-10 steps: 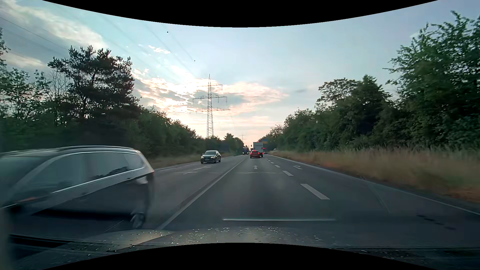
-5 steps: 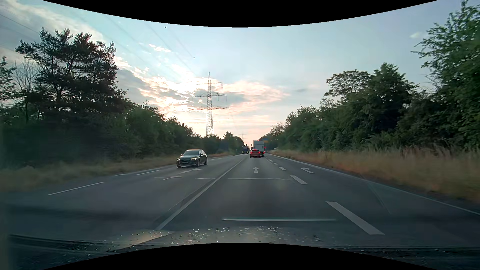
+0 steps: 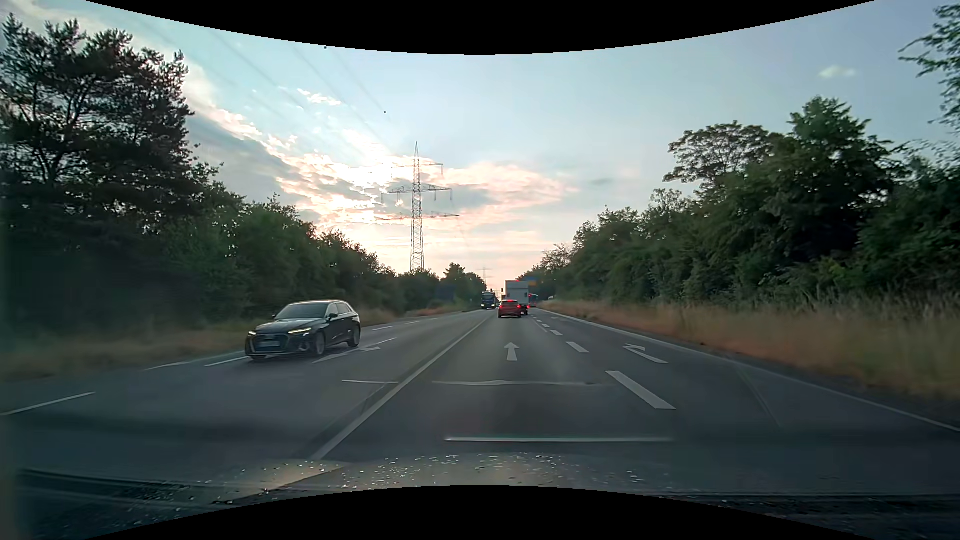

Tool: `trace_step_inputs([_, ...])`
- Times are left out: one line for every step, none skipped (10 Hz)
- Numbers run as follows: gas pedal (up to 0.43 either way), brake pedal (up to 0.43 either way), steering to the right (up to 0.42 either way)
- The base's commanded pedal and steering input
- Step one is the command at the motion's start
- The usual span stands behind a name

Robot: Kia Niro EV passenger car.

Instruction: Follow the waypoints while adhering to traffic rules and regulations

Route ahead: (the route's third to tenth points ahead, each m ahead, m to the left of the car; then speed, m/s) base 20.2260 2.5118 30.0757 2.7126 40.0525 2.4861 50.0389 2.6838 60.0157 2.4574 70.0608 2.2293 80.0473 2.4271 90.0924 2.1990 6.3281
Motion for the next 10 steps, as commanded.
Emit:
trace_step_inputs([0.000, 0.000, -0.002])
trace_step_inputs([0.000, 0.000, -0.002])
trace_step_inputs([0.000, 0.000, -0.002])
trace_step_inputs([0.000, 0.000, -0.002])
trace_step_inputs([0.000, 0.000, -0.002])
trace_step_inputs([0.000, 0.000, -0.002])
trace_step_inputs([0.000, 0.000, -0.002])
trace_step_inputs([0.000, 0.000, -0.002])
trace_step_inputs([0.000, 0.000, -0.002])
trace_step_inputs([0.000, 0.000, -0.002])
